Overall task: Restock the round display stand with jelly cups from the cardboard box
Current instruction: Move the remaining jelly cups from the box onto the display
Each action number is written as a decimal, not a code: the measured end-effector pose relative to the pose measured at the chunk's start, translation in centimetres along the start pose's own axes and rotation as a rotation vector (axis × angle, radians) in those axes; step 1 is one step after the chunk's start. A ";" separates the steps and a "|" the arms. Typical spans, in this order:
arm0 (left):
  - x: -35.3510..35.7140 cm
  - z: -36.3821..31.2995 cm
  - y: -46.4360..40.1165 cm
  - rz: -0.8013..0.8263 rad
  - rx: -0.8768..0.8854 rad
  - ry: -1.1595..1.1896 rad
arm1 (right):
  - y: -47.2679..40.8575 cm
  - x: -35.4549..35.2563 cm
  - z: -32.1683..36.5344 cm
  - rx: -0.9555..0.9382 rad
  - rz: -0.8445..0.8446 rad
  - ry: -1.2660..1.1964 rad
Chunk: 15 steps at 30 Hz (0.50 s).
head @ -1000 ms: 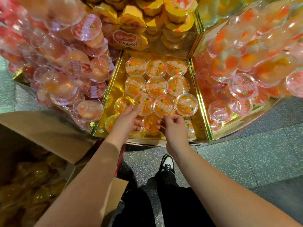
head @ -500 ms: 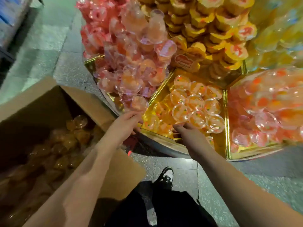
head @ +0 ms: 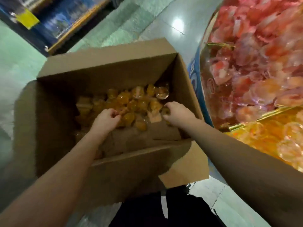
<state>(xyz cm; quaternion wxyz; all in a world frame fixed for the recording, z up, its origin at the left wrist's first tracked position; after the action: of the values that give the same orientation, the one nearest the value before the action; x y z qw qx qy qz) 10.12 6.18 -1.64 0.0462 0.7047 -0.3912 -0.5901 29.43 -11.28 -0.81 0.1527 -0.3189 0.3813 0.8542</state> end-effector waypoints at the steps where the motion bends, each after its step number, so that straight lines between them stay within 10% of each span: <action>1: 0.6 2.2 -0.7 0.029 -0.045 -0.012 | -1.4 1.5 0.3 0.023 0.049 0.060; 15: 6.9 19.3 -7.6 0.359 -0.631 0.066 | -13.5 16.1 2.5 0.628 0.185 -0.258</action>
<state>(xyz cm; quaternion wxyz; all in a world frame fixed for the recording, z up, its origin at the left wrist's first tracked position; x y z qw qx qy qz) -2.88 14.93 -16.91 0.3767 0.5946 -0.3057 -0.6412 23.10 -0.19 -17.62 0.2120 -0.1098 0.6303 0.7387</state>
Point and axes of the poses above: each hand's wrist, its own y-axis away from the middle knuckle, its own x-axis out of the palm, z = x × y, the point moved 1 cm from there along -y, towards the middle knuckle, and after that the axes turned 10 degrees about -y, right-handed, at the moved point
